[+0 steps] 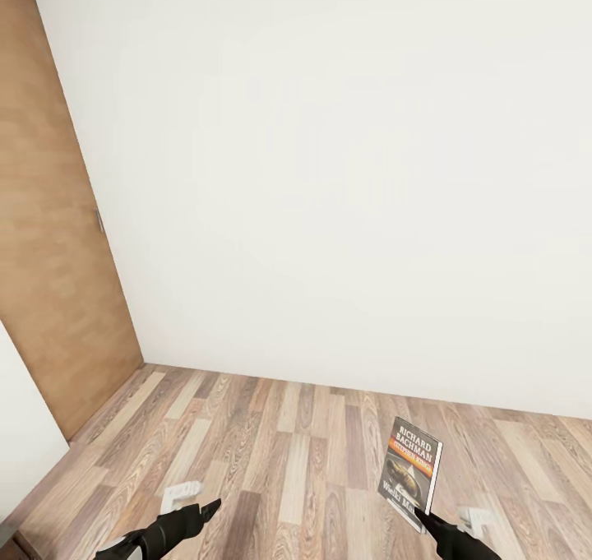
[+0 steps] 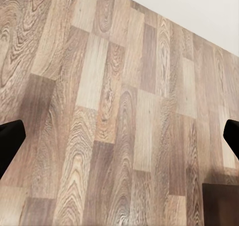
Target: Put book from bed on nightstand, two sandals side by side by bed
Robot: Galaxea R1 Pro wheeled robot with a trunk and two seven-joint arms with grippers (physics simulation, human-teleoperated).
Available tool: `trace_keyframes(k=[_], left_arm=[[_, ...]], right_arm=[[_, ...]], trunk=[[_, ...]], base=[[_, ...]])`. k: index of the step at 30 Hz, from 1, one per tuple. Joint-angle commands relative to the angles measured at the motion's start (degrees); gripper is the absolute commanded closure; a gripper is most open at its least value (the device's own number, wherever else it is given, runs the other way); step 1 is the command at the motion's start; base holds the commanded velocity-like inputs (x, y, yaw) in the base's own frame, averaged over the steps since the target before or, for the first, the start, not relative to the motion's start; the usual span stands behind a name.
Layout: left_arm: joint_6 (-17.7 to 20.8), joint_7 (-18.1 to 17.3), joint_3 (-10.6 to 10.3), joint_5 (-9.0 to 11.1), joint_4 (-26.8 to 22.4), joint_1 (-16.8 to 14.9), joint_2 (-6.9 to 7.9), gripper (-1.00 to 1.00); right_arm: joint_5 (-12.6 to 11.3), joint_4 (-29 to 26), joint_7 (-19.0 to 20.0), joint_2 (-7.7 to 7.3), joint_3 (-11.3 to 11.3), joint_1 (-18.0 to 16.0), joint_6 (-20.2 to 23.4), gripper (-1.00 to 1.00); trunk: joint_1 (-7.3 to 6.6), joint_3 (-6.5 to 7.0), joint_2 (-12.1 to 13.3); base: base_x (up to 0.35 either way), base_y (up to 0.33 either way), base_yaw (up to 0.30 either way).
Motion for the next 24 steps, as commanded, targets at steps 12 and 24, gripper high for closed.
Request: trace_keyframes(k=[12,24], left_arm=[[-0.5,-0.2,0.1,0.0,0.1,-0.1,-0.02,-1.00],[-0.6,-0.2,0.1,0.0,0.6,-0.1,-0.02,-1.00]], right_arm=[[-0.5,0.2,0.3,0.01,0.5,-0.1,-0.3,1.00],[-0.5,0.2,0.3,0.01,0.5,-0.1,-0.3,1.00]], trunk=[[0.01,-0.11,-0.1],[0.01,-0.64,-0.1]], base=[[0.000,0.000,0.000],[0.000,0.000,0.000]])
